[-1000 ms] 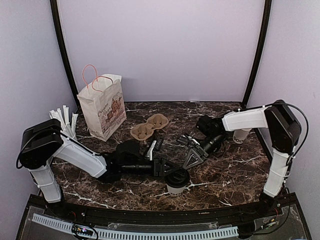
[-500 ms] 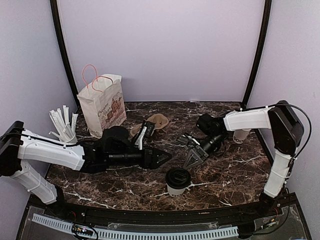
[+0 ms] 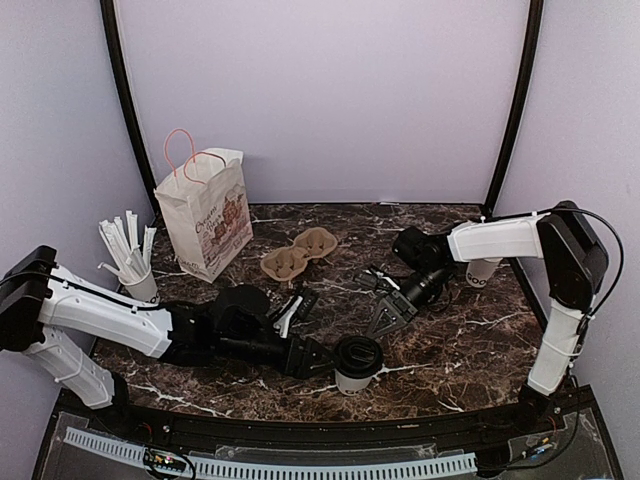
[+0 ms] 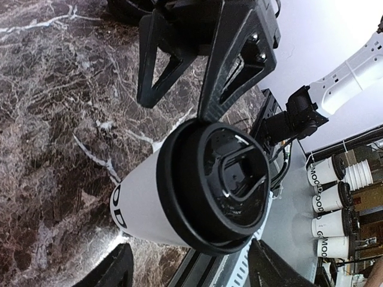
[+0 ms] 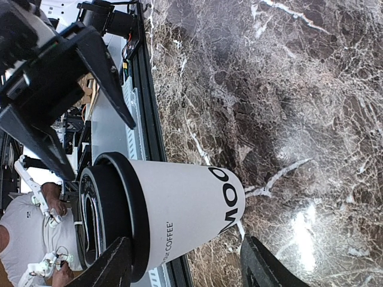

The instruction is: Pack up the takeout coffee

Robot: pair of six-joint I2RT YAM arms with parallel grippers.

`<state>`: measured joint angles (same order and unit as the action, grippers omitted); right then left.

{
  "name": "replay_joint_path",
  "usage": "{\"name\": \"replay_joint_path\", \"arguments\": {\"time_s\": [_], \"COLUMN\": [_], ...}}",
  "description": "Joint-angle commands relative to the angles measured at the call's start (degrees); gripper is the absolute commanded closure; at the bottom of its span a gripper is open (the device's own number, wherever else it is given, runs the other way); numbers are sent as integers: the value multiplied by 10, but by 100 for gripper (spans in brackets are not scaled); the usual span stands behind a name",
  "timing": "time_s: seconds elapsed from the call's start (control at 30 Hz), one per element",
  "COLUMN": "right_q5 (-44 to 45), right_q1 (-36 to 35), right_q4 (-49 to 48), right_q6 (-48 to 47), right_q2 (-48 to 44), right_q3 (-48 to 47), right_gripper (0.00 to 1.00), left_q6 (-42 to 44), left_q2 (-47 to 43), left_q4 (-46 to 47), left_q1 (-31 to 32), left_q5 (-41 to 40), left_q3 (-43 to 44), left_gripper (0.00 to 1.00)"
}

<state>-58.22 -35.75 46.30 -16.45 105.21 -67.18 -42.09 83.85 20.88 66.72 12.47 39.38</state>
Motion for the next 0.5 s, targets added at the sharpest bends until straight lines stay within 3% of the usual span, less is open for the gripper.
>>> {"name": "replay_joint_path", "arguments": {"time_s": [0.0,0.47], "right_q5": [21,22], "right_q1": [-4,-6], "right_q4": [-1,-1], "right_q6": [-9,-9], "right_q2": [-9,-11], "right_q3": [-2,-3], "right_gripper": [37,37], "left_q6": [-25,-36], "left_q2": [11,65], "left_q4": [38,45], "left_q1": [3,2], "left_q5": [22,18], "left_q3": [-13,-3], "left_gripper": [34,37]}}
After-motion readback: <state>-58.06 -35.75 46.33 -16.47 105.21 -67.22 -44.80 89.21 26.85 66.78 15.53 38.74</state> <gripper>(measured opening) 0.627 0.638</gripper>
